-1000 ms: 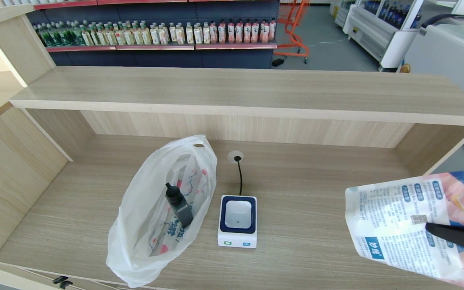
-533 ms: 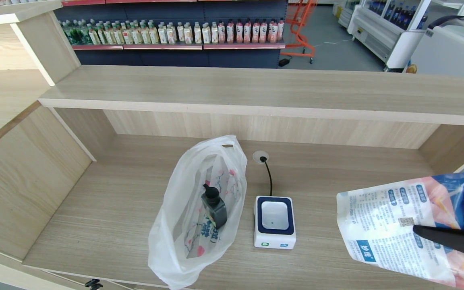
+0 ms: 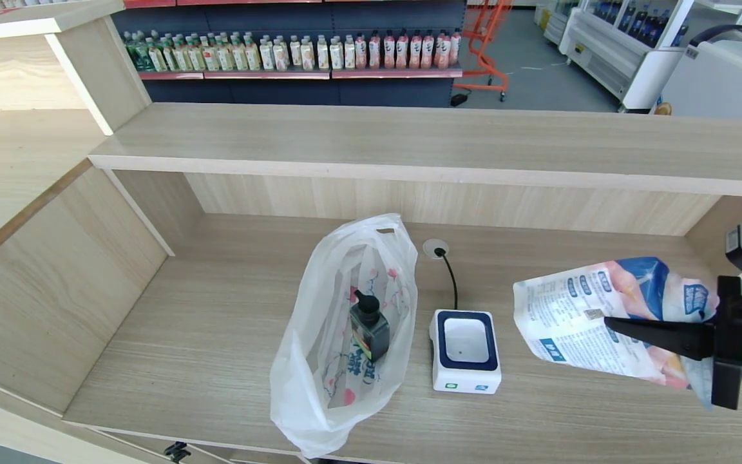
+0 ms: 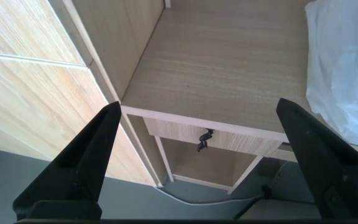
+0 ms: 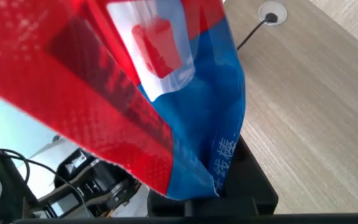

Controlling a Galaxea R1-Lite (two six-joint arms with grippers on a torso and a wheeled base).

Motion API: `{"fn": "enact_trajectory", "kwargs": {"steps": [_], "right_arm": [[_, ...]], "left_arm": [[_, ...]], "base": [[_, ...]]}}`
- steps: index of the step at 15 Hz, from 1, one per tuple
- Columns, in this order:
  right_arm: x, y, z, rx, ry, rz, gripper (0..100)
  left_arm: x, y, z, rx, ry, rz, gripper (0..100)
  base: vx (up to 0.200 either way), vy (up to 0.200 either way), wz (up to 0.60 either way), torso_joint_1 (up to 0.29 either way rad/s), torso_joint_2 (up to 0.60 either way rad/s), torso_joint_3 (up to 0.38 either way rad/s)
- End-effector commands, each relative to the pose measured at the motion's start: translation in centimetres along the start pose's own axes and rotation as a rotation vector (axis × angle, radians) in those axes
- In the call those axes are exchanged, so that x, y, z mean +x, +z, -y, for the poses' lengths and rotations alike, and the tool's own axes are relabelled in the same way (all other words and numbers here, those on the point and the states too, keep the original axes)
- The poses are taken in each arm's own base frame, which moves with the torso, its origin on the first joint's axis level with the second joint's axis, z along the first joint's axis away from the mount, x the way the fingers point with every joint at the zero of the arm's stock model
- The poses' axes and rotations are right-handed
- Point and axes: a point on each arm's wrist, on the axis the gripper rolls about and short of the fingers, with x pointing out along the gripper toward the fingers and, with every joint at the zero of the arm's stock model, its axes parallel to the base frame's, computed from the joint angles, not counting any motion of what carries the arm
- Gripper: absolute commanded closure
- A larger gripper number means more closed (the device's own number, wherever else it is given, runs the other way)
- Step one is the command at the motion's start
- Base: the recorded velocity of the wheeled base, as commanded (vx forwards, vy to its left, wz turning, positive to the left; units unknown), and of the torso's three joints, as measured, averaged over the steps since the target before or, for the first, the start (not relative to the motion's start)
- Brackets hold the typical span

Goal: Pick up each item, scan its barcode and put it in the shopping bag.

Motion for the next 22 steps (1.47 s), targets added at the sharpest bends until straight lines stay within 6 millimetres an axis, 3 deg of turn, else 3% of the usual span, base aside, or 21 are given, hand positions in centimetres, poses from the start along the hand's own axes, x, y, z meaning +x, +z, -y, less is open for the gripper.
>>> {"fn": "enact_trajectory", "kwargs": {"steps": [1,3,7,14,22], "right_arm": [[2.5,-1.1,0.9,0.002,0.043,-0.054,100],[4.7,-1.6,1.8,-0.060,0.069,-0.068,100],[7.8,-1.6,1.5,-0.141,0.145,-0.030,100],[12.3,-4.2,2.6,-0.308,0.233,0.011,100],[14.5,-4.3,3.1,-0.336,0.238,0.061,100]], "left_arm": [[0.0,0.0,0.0,0.000,0.000,-0.002,0],[0.0,0.0,0.0,0.000,0.000,-0.002,0],[0.0,0.0,0.0,0.000,0.000,-0.002,0],[0.0,0.0,0.0,0.000,0.000,-0.002,0],[0.0,0.0,0.0,0.000,0.000,-0.002,0]], "base": [[0.000,0.000,0.00,0.000,0.00,0.000],[0.000,0.000,0.00,0.000,0.00,0.000],[0.000,0.000,0.00,0.000,0.00,0.000],[0.000,0.000,0.00,0.000,0.00,0.000],[0.000,0.000,0.00,0.000,0.00,0.000]]}}
